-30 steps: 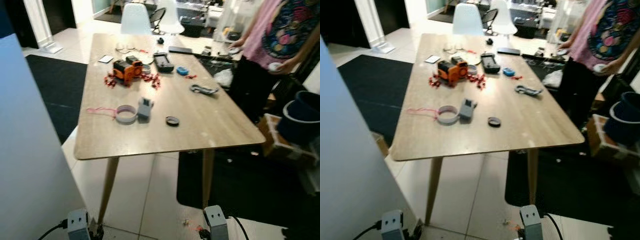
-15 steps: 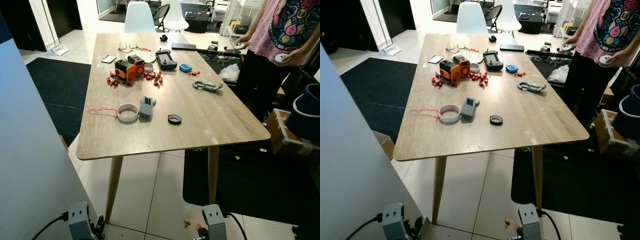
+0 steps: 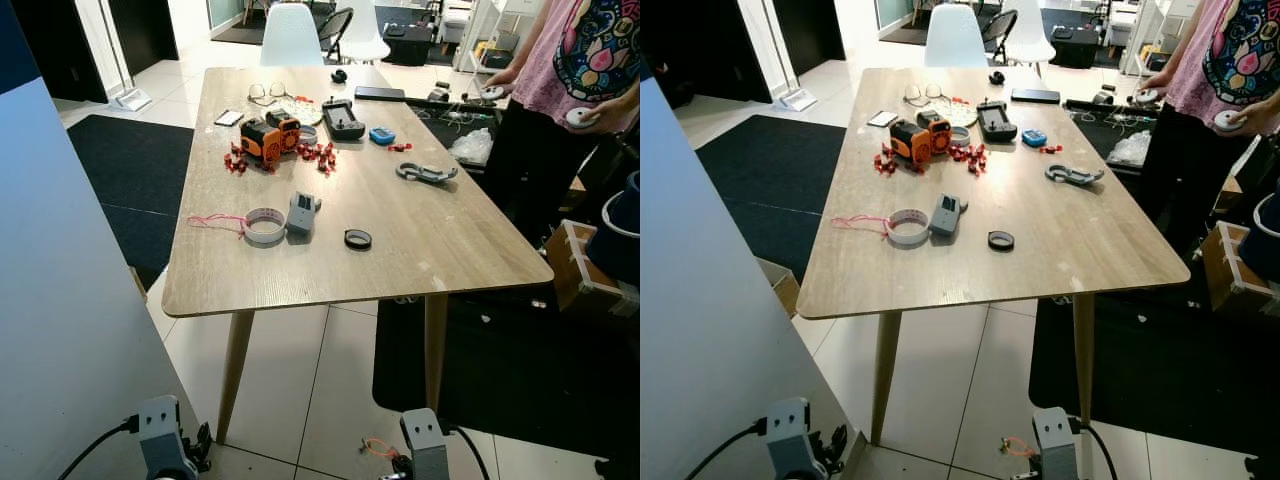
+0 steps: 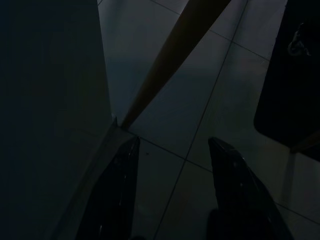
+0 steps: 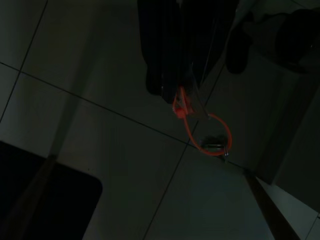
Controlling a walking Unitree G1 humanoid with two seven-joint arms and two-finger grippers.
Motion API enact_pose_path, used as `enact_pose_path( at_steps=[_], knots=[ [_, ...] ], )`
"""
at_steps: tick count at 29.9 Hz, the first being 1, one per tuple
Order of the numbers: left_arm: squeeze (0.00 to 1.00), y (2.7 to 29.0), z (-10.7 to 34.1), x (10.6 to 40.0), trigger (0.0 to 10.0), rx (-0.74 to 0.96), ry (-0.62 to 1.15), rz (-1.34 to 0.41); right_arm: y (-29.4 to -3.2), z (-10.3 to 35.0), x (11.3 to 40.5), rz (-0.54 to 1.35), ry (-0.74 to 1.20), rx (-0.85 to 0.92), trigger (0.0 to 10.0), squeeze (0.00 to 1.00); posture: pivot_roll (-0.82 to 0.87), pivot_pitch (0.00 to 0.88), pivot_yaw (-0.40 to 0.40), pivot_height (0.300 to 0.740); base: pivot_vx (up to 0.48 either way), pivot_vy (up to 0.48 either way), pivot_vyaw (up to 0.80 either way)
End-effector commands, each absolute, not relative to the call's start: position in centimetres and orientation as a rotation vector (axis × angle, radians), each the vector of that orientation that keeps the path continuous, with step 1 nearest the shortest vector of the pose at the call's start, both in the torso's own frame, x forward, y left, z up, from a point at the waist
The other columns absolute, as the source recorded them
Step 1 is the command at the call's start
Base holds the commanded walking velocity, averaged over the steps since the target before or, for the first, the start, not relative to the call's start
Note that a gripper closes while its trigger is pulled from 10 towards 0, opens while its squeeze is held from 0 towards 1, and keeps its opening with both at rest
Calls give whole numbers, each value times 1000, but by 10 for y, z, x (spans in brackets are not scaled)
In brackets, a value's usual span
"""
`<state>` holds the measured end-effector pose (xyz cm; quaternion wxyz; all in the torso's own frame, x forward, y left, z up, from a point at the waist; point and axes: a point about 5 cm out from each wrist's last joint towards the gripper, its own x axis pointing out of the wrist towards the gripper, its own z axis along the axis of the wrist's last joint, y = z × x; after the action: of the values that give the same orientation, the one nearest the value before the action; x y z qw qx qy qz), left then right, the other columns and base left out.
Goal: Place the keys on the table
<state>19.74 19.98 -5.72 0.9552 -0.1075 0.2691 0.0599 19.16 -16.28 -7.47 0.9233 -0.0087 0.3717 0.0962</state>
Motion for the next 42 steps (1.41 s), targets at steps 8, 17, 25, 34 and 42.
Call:
enact_pose_path(
  at_steps=[8,17,25,34,42],
  knots=[
    [0,198,-60,193,10000,-203,576,97,-161,-75,189,193,757,-13,10000,0,75,75,2,740,0,-451,0],
    [0,198,-61,193,10000,-212,582,105,-162,-75,190,195,754,-19,10000,0,77,77,-1,740,0,-480,0],
    [0,199,-61,192,10000,-209,589,108,-162,-75,191,193,752,-19,10000,0,77,77,3,740,0,-480,0],
    [0,200,-62,193,10000,-179,612,116,-163,-75,189,194,758,-22,10000,0,79,77,1,740,0,-110,0],
    [0,196,-61,196,10000,-150,611,88,-164,-75,189,193,760,-27,10000,0,79,76,-2,740,0,0,0]
  ],
)
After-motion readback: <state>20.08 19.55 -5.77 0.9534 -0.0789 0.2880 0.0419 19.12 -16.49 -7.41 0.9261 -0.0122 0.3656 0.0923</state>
